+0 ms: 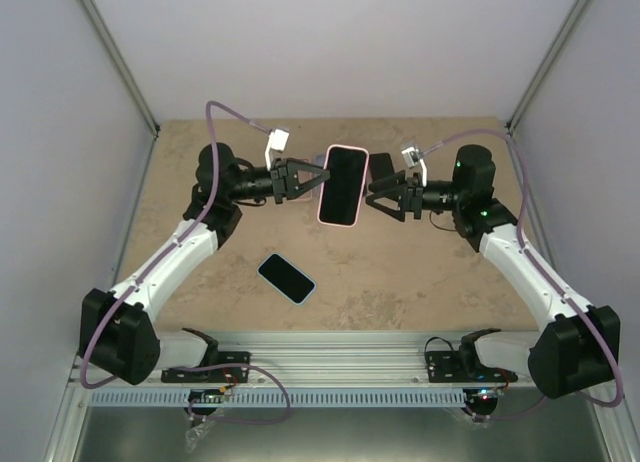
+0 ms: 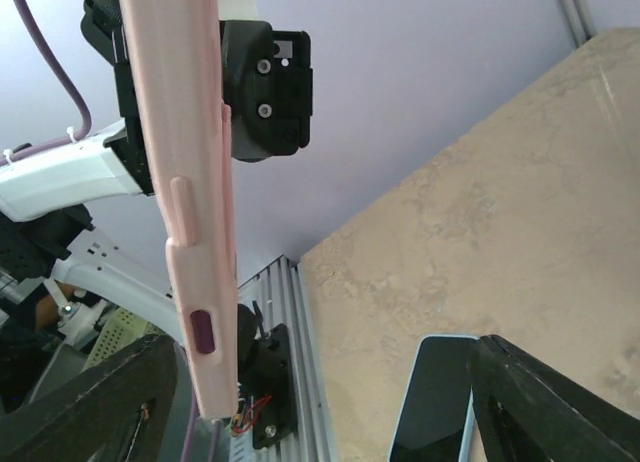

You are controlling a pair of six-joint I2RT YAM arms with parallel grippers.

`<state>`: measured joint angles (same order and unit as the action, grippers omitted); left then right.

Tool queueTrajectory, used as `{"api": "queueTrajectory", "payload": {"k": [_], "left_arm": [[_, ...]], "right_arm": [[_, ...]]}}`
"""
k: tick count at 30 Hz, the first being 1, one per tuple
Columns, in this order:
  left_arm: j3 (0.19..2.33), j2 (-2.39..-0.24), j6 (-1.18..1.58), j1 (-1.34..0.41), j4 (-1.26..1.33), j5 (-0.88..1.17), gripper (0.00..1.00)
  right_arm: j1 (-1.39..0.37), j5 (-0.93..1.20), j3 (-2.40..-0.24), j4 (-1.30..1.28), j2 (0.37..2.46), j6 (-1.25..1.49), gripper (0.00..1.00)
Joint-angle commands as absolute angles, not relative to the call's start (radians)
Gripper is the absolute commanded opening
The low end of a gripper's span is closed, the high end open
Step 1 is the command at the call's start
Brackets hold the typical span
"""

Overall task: Take the phone out of the phone case
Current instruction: Remove the phone case from the phone.

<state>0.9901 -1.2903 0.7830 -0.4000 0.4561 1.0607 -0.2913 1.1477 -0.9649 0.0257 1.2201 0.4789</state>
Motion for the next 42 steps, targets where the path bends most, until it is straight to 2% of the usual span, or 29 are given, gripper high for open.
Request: {"api": "queueTrajectory", "payload": {"k": [1, 7, 18, 24, 27, 31, 34, 36, 39, 42], "left_arm": [[0.995, -1.297, 0.834, -0.429, 0.573, 1.031, 0.00], [1.006, -1.314, 0.819, -0.440, 0.557, 1.027, 0.00], [1.010, -1.324, 0.741, -0.471, 0.472, 1.007, 0.00], [1.020, -1.325, 0.680, -0.477, 0.396, 0.989, 0.00], [1.021, -1.327, 0.670, -0.480, 0.384, 0.987, 0.00], [1.042, -1.330, 0.626, -0.480, 0.320, 0.970, 0.00], [1.061, -1.330, 0.542, -0.477, 0.218, 0.966, 0.27], [1.060, -1.325, 0.507, -0.472, 0.193, 0.975, 0.40], [1.049, -1.317, 0.470, -0.464, 0.166, 1.017, 0.49], [1.034, -1.297, 0.397, -0.462, 0.111, 1.056, 0.52]], "right_arm": [[-0.320, 1.184, -0.962, 0.154, 1.234, 0.603, 0.79], [-0.357, 1.206, -0.966, 0.198, 1.259, 0.638, 0.65], [-0.363, 1.198, -0.961, 0.260, 1.284, 0.733, 0.26], [-0.365, 1.201, -0.959, 0.284, 1.292, 0.768, 0.15], [-0.365, 1.203, -0.959, 0.285, 1.292, 0.770, 0.02], [-0.364, 1.203, -0.954, 0.286, 1.284, 0.767, 0.01], [-0.356, 1.212, -0.961, 0.286, 1.276, 0.769, 0.01], [-0.347, 1.218, -0.967, 0.286, 1.269, 0.772, 0.01], [-0.328, 1.230, -0.970, 0.303, 1.262, 0.794, 0.00], [-0.315, 1.253, -0.986, 0.325, 1.258, 0.824, 0.00]]}}
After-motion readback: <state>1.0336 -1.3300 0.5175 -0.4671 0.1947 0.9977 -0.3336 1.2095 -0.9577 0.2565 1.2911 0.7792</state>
